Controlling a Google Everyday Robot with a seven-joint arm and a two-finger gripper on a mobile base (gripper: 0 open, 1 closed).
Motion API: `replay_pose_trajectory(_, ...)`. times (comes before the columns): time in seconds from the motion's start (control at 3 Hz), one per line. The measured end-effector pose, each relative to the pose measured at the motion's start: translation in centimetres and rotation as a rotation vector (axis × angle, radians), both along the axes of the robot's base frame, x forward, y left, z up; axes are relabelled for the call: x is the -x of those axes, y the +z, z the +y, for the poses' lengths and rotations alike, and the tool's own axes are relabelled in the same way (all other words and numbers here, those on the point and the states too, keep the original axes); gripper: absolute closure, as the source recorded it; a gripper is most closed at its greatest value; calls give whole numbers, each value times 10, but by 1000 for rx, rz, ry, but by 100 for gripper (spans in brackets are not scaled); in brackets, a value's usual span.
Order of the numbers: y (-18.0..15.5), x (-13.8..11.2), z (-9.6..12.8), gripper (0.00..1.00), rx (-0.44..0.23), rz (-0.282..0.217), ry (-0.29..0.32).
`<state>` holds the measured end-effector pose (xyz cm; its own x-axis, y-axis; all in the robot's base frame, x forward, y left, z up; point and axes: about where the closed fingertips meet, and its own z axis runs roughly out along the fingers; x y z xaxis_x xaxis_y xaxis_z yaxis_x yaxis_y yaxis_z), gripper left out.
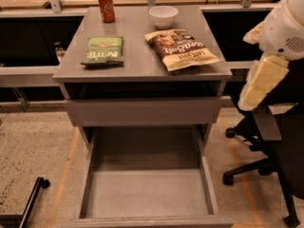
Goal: Place brown chip bag into middle drawer
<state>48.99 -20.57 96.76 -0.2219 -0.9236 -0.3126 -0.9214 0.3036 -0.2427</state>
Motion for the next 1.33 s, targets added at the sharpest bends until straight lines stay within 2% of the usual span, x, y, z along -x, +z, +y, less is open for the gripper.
replay_pose_trajectory(0.33,-2,-4,0,0,-5,1,0)
replay_pose_trajectory(0.67,-7,-3,1,0,-42,3,-34)
replay_pose_trajectory(1.0,-11,-31,14,0,-156,-48,-79)
replay_pose_trajectory(1.33,-15,-105,35,0,-323,-137,-106)
